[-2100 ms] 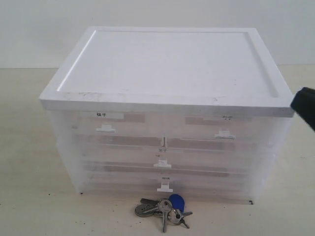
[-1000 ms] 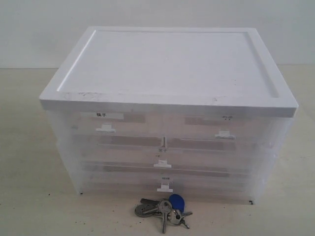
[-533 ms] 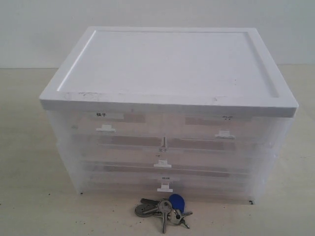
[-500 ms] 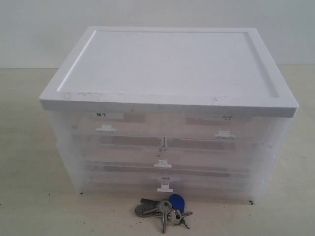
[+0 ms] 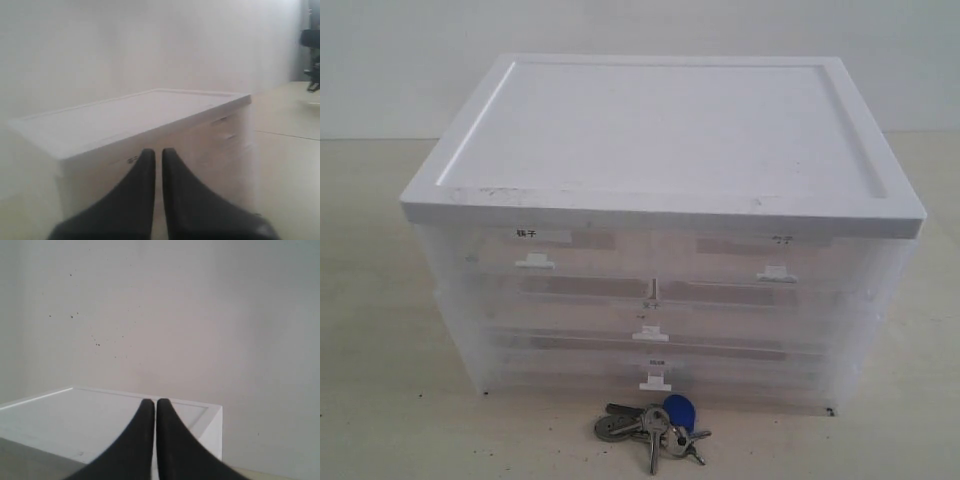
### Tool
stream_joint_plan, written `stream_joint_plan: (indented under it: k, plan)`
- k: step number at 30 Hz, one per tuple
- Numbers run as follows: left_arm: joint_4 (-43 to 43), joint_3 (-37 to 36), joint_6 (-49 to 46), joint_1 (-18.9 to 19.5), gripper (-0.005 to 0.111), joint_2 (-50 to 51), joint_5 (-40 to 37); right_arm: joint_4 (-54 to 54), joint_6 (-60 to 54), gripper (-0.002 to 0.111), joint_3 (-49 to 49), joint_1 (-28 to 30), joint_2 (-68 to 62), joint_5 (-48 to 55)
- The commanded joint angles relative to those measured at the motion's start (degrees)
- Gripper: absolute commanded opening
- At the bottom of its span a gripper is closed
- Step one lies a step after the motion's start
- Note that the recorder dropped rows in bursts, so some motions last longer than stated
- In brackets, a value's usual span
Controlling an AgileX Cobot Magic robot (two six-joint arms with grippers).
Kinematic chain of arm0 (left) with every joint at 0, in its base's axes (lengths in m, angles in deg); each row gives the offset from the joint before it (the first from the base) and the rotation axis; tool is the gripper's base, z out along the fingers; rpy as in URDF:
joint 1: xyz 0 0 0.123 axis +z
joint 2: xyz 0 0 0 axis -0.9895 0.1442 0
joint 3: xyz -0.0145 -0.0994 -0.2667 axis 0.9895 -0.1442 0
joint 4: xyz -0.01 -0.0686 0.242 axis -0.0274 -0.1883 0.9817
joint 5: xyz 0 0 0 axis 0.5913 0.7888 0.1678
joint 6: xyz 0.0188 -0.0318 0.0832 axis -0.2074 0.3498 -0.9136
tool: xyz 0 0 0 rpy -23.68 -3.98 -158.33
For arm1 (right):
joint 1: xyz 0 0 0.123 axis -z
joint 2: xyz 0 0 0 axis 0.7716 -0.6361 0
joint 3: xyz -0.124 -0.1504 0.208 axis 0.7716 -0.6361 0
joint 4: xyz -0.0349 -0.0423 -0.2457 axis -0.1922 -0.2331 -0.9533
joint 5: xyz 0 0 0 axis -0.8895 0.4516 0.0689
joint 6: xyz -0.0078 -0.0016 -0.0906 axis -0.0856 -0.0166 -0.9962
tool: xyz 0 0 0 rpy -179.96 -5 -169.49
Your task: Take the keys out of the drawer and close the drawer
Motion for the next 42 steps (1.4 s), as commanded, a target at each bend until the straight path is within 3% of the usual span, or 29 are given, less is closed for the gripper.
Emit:
stream_joint_plan:
  k: [1, 15, 18, 24, 32, 42]
  plan:
    - [1.79, -0.36, 4.75, 10.01, 0.004, -0.32, -2.61, -0.09, 0.1, 0.0, 0.43, -0.1, 0.4, -0.11]
    - [1.72, -0.36, 7.62, 41.42, 0.004, -0.32, -8.49, 0.01, 0.1, 0.0, 0.43, -0.1, 0.4, 0.09]
    - [1.72, -0.36, 8.35, 46.02, 0.004, -0.32, -8.68, 0.01, 0.1, 0.0, 0.43, -0.1, 0.4, 0.09]
    - [1.72, -0.36, 8.03, 48.86, 0.004, -2.84, -13.81, 0.0, 0.0, 0.0, 0.43, -0.1, 0.4, 0.09]
    - [1.72, -0.36, -0.83, 48.98, 0.004, -4.04, -23.57, 0.0, 0.0, 0.0, 0.43, -0.1, 0.4, 0.09]
    - [0.51, -0.36, -0.7, 48.98, 0.004, -3.98, -23.68, 0.0, 0.1, 0.0, 0.43, -0.1, 0.4, 0.09]
